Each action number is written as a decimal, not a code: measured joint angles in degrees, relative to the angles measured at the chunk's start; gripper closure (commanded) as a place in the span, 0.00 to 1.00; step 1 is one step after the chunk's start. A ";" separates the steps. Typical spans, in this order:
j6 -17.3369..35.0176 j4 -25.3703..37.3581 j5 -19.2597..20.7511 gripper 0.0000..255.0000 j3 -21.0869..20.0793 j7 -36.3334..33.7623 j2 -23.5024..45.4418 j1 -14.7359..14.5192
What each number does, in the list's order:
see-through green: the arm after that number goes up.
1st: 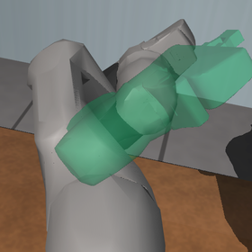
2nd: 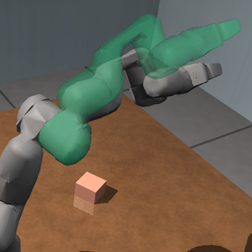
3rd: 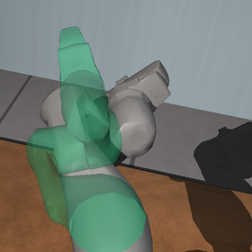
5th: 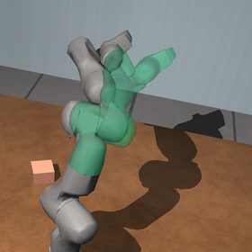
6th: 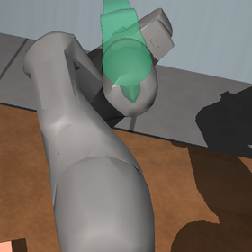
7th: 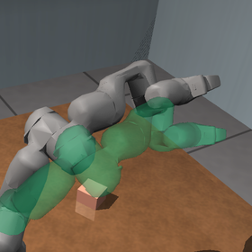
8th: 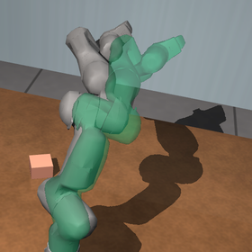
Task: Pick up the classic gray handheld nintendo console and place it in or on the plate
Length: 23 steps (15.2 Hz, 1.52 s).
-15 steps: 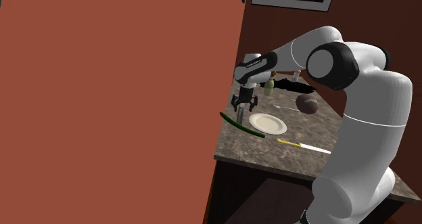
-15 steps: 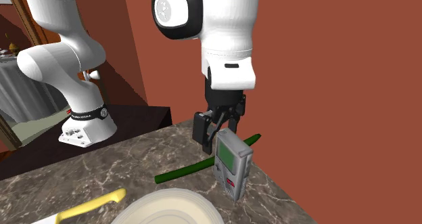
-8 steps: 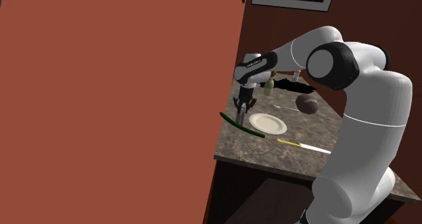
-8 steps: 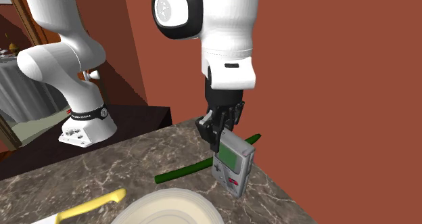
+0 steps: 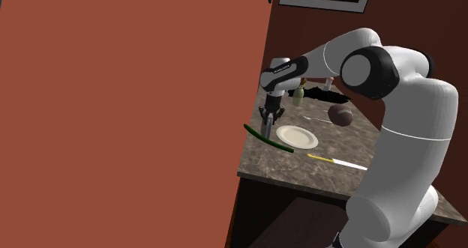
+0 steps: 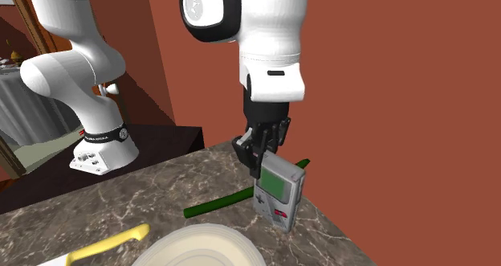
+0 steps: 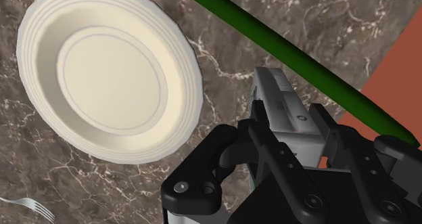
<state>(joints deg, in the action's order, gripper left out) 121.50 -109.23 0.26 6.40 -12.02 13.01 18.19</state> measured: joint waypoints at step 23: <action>-12.15 5.31 0.46 1.00 3.77 8.29 -7.06 4.61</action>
<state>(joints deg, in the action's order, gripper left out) 109.35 -103.93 0.72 10.17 -3.73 5.96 22.80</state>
